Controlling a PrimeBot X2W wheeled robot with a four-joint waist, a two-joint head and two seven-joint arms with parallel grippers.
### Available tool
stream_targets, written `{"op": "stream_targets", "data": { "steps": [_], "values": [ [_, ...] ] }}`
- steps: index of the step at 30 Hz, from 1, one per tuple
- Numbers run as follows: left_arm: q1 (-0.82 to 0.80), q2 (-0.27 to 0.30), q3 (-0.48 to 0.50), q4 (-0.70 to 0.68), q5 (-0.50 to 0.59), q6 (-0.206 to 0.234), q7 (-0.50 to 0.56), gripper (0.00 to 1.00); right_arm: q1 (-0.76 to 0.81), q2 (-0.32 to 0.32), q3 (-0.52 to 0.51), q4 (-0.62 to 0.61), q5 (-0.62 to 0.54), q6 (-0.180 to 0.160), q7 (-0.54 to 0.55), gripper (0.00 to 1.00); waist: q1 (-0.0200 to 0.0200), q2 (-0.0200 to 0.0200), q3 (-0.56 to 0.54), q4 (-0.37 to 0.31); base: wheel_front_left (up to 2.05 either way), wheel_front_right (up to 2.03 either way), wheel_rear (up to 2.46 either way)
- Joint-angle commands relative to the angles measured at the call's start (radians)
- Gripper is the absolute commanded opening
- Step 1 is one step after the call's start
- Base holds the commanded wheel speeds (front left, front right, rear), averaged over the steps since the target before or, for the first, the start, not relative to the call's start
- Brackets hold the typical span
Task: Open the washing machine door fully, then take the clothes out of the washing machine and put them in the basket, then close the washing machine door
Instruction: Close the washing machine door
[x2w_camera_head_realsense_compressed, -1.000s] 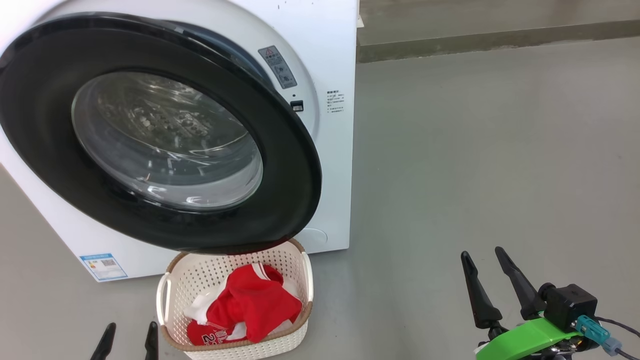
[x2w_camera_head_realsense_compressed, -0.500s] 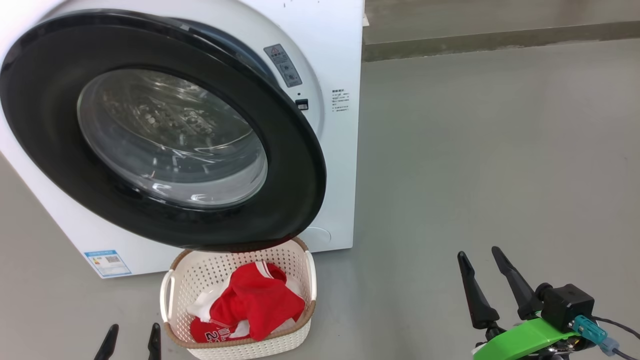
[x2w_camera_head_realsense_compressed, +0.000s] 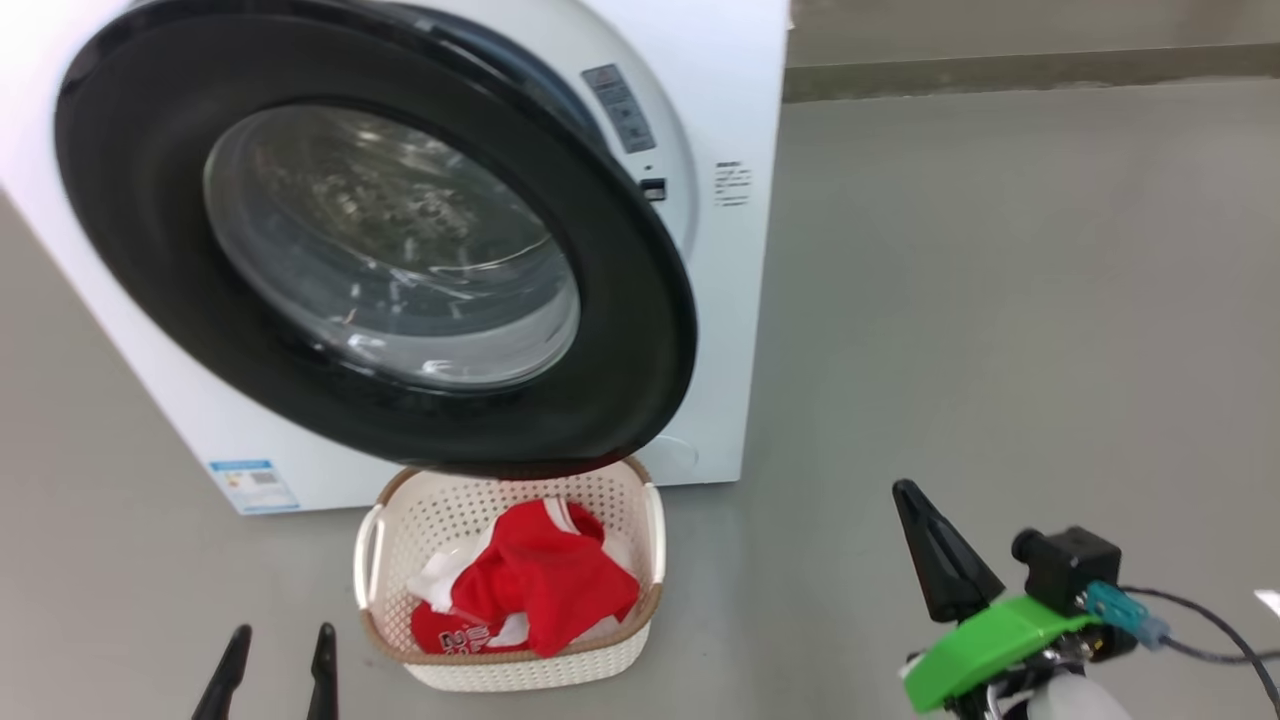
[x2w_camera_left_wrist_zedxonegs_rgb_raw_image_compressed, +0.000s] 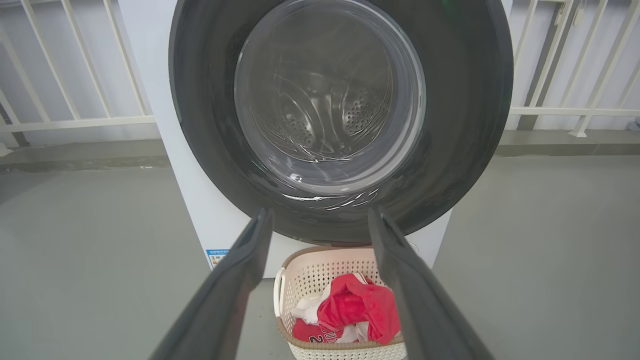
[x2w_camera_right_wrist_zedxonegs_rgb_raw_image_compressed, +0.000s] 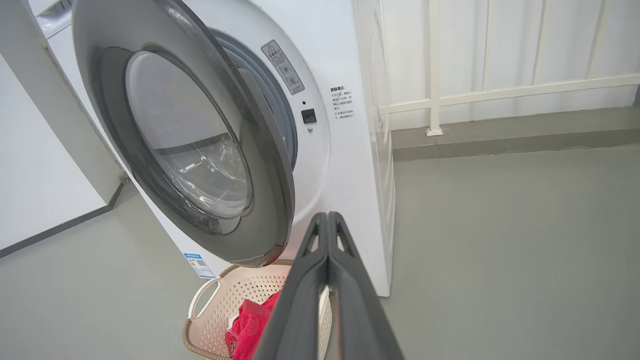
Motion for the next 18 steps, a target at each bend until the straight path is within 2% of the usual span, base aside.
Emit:
{"op": "stream_targets", "data": {
  "steps": [1, 18],
  "values": [
    [-0.056, 0.004, 0.028, -0.031, 0.008, 0.005, -0.012, 1.00, -0.056, -0.002, 0.026, -0.007, 0.008, 0.007, -0.006, 0.00, -0.0001, -0.0001, 0.013, 0.024, 0.00, 0.00, 0.00],
    [-0.118, -0.007, -0.045, -0.070, 0.005, 0.015, -0.012, 1.00, -0.417, -0.002, 0.229, 0.287, 0.137, 0.007, -0.006, 0.00, -0.0001, -0.0001, 0.109, 0.182, 0.00, 0.00, 0.00]
  ]
}}
